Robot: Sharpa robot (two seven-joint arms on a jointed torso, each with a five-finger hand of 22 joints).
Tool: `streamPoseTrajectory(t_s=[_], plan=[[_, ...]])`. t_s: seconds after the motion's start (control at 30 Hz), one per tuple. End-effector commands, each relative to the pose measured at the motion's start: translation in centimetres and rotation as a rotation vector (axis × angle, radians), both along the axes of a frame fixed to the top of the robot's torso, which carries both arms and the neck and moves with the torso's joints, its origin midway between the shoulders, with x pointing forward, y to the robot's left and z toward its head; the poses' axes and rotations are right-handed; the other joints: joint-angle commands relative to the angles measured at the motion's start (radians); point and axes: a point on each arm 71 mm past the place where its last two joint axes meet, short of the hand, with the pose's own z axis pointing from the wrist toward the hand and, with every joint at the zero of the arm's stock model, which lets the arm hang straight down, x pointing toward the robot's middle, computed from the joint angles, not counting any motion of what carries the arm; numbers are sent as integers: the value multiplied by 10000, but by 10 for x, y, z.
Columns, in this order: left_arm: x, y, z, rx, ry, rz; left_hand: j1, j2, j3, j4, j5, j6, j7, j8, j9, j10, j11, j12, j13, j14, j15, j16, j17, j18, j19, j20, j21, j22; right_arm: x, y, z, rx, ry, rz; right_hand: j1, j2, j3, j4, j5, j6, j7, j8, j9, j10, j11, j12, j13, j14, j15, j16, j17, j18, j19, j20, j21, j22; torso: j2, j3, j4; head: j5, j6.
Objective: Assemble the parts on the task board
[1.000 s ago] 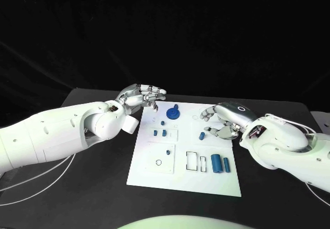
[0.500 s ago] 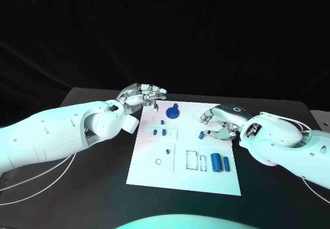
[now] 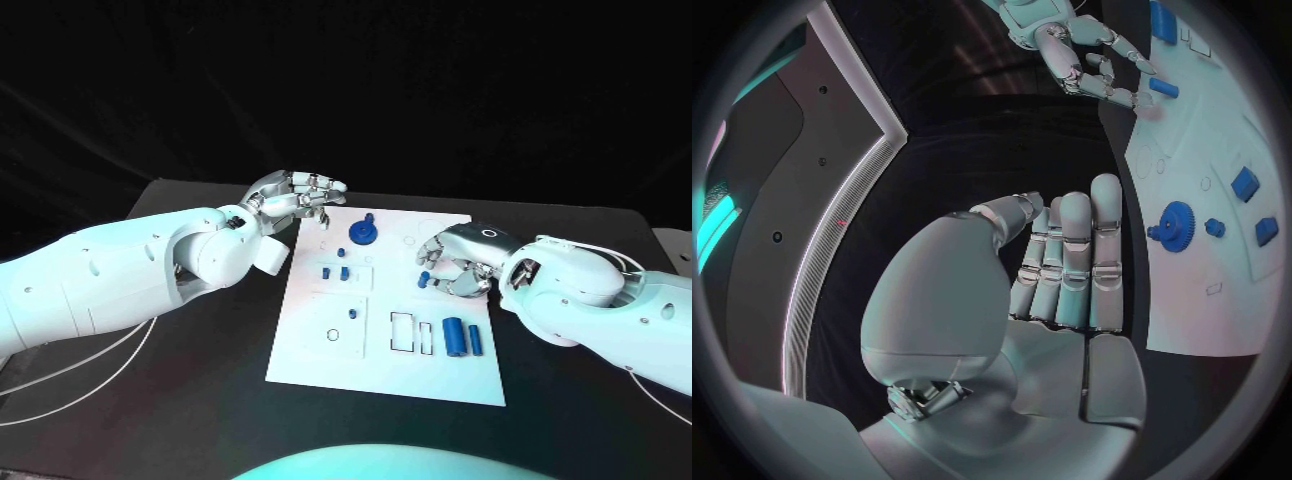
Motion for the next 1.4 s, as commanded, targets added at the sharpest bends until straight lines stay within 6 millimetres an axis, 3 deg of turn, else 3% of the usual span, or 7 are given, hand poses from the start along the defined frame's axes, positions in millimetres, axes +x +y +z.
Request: streamPoseTrajectory(t_s=[0.03,0.47,1.4], plan=[[-1,-2,1,-46,-80,-128,-76,22,-9,9,54,-56,-29,51,9,-62,9,65,16,-62,-12,43,-9,68,-12,59,-66,-17,-1,2,-5,-369,190,171,71,83,-7,-10,16,132,-13,52,10,141,16,87,-23,374,-53,12,-24,87,231,-30,69,1627,-12,1,-6,4,-1],[-1,-1,1,-24,-65,-98,-102,51,-4,36,56,-62,-27,66,14,-79,11,97,21,-64,-10,56,-16,67,-9,62,-76,-23,2,2,-10,-419,206,25,190,426,232,69,54,607,-155,275,84,691,-126,241,-115,401,-156,64,40,51,318,-119,221,1709,-10,0,-7,3,-8],[-1,-1,1,-22,-37,-129,-92,91,25,40,66,-72,-34,82,19,-106,5,133,25,-69,-13,69,-25,70,-4,61,-86,-30,2,7,-15,-342,169,-59,108,394,211,134,-45,541,-134,227,69,812,-134,220,-181,400,-176,59,25,44,330,-166,233,1723,-15,-1,-6,-24,-51]])
